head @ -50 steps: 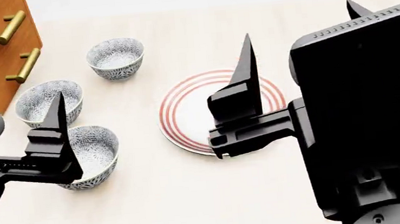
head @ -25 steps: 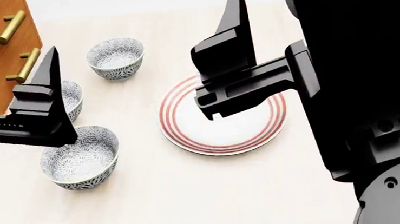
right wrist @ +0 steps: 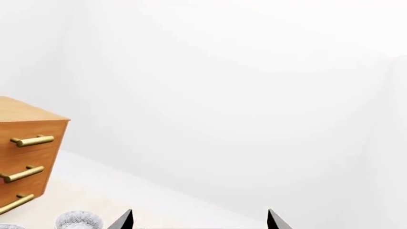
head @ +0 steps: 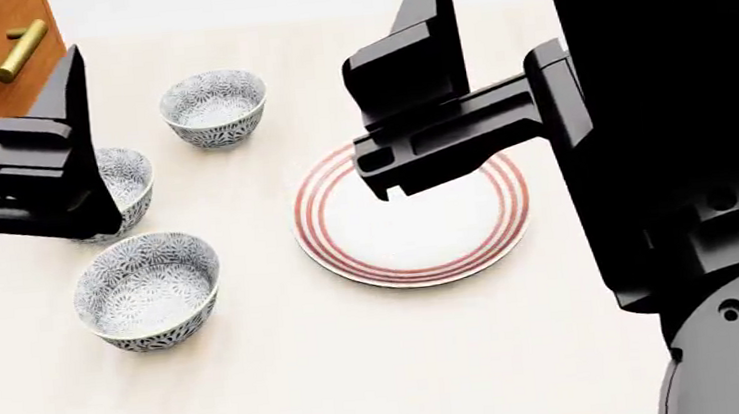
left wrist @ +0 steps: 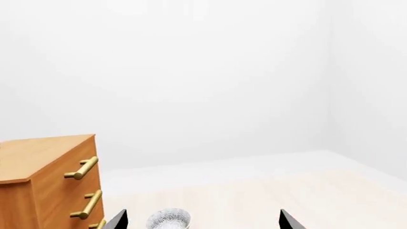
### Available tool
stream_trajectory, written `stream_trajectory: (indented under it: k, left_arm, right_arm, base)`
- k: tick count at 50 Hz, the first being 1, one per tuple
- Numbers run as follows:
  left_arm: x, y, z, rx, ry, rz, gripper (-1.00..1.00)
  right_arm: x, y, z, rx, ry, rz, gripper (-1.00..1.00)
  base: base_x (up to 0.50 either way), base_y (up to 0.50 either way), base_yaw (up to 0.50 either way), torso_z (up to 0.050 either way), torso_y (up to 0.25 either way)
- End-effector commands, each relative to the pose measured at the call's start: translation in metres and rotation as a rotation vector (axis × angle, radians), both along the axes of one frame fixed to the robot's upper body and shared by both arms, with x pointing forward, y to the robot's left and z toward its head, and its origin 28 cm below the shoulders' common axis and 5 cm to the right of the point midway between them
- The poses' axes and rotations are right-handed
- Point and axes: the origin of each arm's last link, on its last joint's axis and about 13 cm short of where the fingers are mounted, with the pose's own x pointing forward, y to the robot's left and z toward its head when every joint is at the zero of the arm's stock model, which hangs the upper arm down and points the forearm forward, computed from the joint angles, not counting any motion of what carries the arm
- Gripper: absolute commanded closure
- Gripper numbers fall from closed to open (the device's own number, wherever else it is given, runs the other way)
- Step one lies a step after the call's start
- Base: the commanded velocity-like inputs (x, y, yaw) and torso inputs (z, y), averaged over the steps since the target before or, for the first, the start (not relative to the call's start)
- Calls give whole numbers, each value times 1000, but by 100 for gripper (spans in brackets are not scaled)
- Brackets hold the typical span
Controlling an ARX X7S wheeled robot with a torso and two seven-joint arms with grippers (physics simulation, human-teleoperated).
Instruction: Put the bowl at the front on the plate.
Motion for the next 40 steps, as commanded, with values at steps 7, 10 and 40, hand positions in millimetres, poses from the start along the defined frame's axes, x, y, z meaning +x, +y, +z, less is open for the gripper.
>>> stream_trajectory:
  k: [7,10,40]
  left_arm:
    - [0,1,0,-2,0,3,-100]
    - [0,1,-1,-2,1,4,-100]
    - [0,1,-10,1,0,3,-100]
  right_arm:
    - [-2,-1,1,4,1,4,-100]
    - [-2,-1,0,4,2,2,-100]
    - [-4,-2,0,12,-7,6,-100]
  base:
    - [25,0,0,0,0]
    - [79,0,0,0,0]
    - [88,0,0,0,0]
